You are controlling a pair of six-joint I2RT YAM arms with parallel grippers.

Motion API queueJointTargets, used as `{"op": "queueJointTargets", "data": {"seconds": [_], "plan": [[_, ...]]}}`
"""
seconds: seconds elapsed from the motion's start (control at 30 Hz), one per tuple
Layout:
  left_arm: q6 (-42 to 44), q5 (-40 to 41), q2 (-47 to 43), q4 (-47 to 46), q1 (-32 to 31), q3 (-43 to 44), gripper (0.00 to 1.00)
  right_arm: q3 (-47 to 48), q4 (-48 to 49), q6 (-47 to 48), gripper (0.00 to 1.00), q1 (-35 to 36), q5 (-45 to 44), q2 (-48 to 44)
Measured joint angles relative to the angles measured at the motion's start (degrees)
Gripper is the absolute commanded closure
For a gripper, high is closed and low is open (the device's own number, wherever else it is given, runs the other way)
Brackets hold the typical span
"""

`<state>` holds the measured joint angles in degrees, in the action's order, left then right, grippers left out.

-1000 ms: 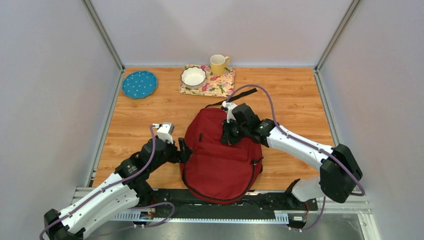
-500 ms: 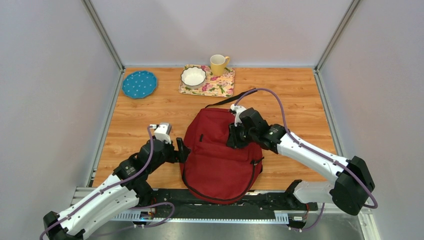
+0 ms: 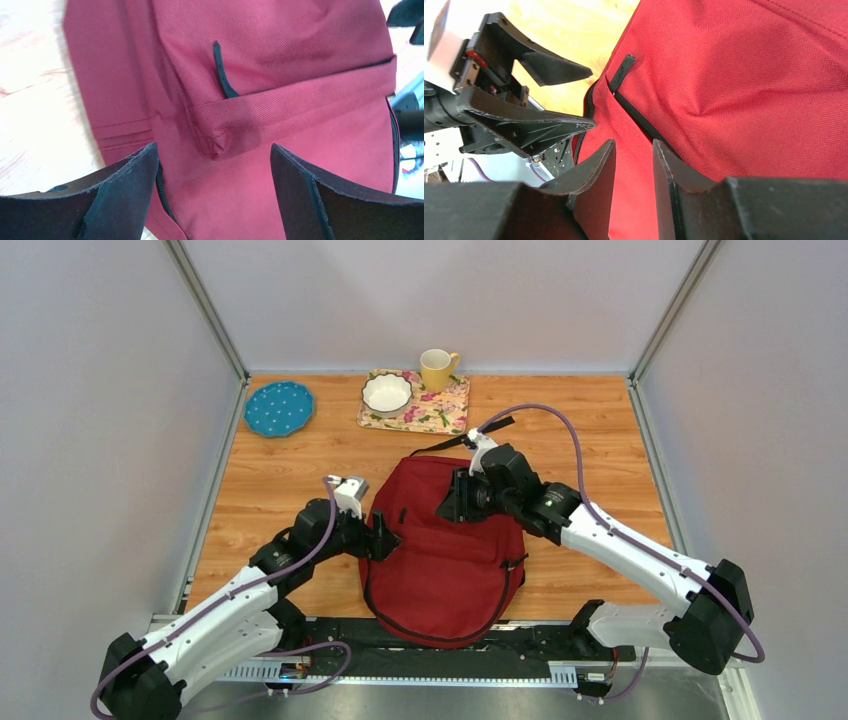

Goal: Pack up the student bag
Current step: Adjust the student bag at the center of the board, then zip the student bag at the center of the board.

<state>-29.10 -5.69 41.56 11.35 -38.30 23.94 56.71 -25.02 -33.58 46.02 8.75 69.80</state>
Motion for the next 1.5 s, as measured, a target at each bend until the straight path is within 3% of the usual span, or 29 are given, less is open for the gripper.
{"op": "queueJointTargets", "data": {"seconds": [0.27, 0.6, 0.67, 1.0, 1.5], "plan": [[1.2, -10.5, 4.6, -5.7, 3.5, -0.6, 0.3, -0.2, 1.4, -2.7, 0.64, 0.6, 1.3, 0.4], [0.7, -12.2, 5.9, -12.4, 4.0, -5.8, 0.45, 0.4, 2.6, -5.9, 0.64, 4.2, 0.3, 4.8], [0.7, -11.9, 5.6, -13.3, 4.0, -6.8, 0.58, 0.5, 2.8, -6.1, 0.64, 4.7, 0.2, 5.2], [0.7, -12.0, 5.7, -14.6, 4.2, -7.5, 1.0, 2.1, 3.0, -9.4, 0.61, 5.4, -1.7, 8.2], [0.6, -13.7, 3.8, -16.3, 4.3, -7.9, 1.0, 13.8, -2.3, -20.6, 0.59, 8.9, -10.4, 22.7]]}}
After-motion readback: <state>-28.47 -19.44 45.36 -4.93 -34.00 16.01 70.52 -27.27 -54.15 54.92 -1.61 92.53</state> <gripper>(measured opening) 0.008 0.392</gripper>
